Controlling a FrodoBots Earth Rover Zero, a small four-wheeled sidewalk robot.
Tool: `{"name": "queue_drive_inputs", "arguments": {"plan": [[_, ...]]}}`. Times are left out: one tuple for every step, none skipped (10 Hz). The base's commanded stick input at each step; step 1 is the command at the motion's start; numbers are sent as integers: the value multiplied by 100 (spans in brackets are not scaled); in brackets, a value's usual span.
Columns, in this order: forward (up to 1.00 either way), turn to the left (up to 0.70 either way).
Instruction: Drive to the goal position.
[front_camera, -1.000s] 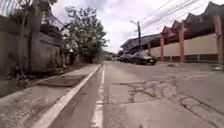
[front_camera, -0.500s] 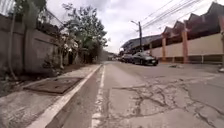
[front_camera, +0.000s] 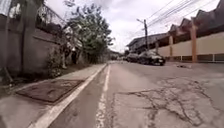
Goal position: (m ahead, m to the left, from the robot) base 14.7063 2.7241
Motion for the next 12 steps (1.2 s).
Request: {"name": "queue_drive_inputs", "arguments": {"plan": [[70,0],[70,0],[70,0],[70,0],[70,0],[70,-11],[70,-27],[70,-33],[70,-31],[70,-30],[70,0],[70,0]]}}
